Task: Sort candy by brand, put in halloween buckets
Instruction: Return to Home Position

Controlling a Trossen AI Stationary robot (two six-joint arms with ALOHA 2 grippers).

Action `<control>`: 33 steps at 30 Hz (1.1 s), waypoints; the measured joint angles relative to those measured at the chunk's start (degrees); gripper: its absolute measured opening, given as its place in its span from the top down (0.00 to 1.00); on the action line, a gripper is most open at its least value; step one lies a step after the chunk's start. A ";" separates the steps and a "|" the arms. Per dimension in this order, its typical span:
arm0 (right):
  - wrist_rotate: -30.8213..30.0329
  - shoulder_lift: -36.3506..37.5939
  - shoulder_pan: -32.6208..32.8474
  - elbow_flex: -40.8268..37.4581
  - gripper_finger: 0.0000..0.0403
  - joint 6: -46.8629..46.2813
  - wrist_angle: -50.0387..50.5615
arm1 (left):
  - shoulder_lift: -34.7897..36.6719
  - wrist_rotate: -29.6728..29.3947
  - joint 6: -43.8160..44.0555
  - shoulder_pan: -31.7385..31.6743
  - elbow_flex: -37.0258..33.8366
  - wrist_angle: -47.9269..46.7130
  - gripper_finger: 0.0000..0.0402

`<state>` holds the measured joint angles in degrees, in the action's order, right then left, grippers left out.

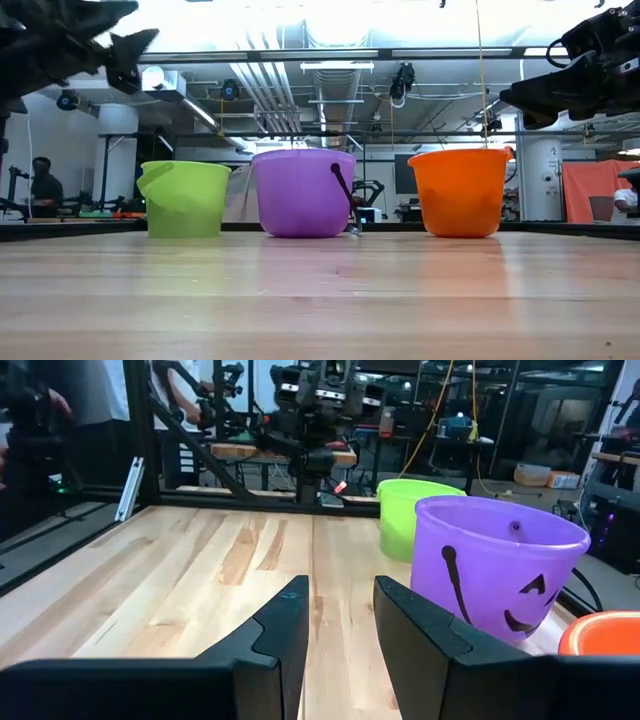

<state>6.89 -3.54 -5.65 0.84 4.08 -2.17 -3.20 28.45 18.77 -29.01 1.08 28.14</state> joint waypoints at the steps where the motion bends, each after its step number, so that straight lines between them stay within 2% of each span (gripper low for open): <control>1: 0.01 -0.01 0.00 0.00 0.73 0.01 0.03 | 2.69 -1.39 -3.83 2.82 -0.03 -3.27 0.53; 4: 0.13 0.09 0.00 0.02 0.73 0.02 0.11 | 3.05 -5.47 -17.61 10.42 -0.51 -13.35 0.53; 6: 0.20 -0.01 0.00 0.02 0.73 0.00 0.13 | 3.12 -13.13 -26.94 15.99 -0.50 -18.23 0.53; 8: 0.44 0.05 0.00 0.02 0.73 -0.41 0.13 | 3.20 -22.60 -32.67 21.24 -0.50 -20.80 0.53; 10: 0.55 -0.17 0.00 0.02 0.73 -1.02 0.13 | 3.19 -31.71 -34.82 25.56 -0.50 -25.13 0.53; 11: 0.54 -0.25 0.00 0.02 0.73 -1.05 0.13 | 3.16 -34.03 -34.34 26.60 -0.48 -26.31 0.53; 33: 0.57 -0.73 0.00 0.02 0.73 -1.04 0.18 | 1.91 -33.92 -33.25 26.77 -0.48 -25.22 0.53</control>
<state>7.46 -4.27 -5.65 0.86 3.03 -1.99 -1.29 -5.48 -14.48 -2.24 0.60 2.92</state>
